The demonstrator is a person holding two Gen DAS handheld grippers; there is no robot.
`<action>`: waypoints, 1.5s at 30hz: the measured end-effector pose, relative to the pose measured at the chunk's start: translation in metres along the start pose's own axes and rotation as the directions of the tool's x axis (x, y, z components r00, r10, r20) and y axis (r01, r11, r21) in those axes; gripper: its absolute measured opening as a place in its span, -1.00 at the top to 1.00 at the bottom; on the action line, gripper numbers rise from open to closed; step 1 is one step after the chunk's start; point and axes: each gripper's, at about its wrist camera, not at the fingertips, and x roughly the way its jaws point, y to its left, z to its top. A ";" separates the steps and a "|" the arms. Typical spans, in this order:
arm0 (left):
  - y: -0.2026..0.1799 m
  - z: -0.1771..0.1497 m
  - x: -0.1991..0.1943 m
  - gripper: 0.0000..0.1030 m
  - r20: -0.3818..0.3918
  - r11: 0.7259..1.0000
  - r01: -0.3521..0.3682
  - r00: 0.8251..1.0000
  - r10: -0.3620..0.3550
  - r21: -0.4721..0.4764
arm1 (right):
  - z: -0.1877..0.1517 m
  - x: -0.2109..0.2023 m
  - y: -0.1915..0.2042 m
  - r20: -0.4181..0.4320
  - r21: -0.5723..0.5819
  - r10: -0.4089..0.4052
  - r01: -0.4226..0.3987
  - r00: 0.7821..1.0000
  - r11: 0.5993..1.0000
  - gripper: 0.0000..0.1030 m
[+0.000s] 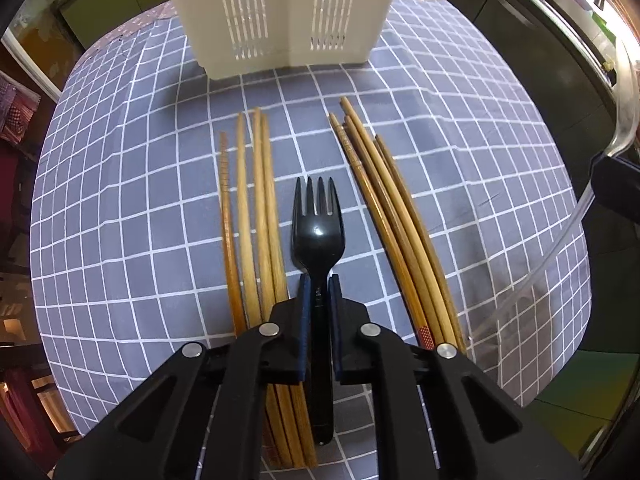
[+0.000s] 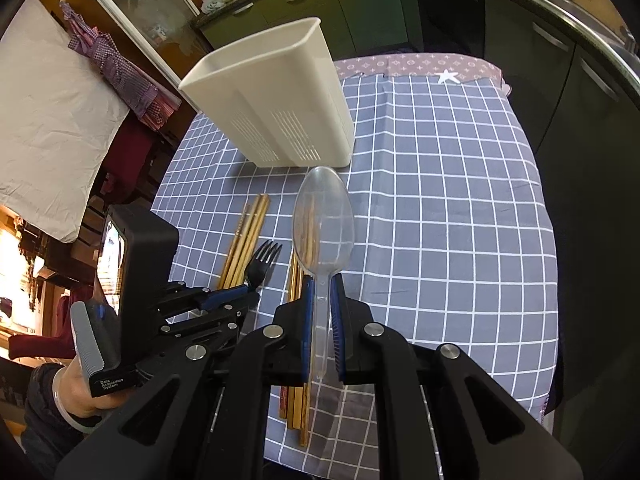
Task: Organize utensils
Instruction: 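Lift the spoon into the white caddy and open the right tool while the left tool lifts the fork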
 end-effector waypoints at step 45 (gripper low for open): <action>0.056 0.061 -0.252 0.83 0.760 0.995 0.094 0.649 -0.029 -0.042 | 0.181 -0.078 0.066 0.421 -0.101 -0.069 0.122 0.905 0.987 0.81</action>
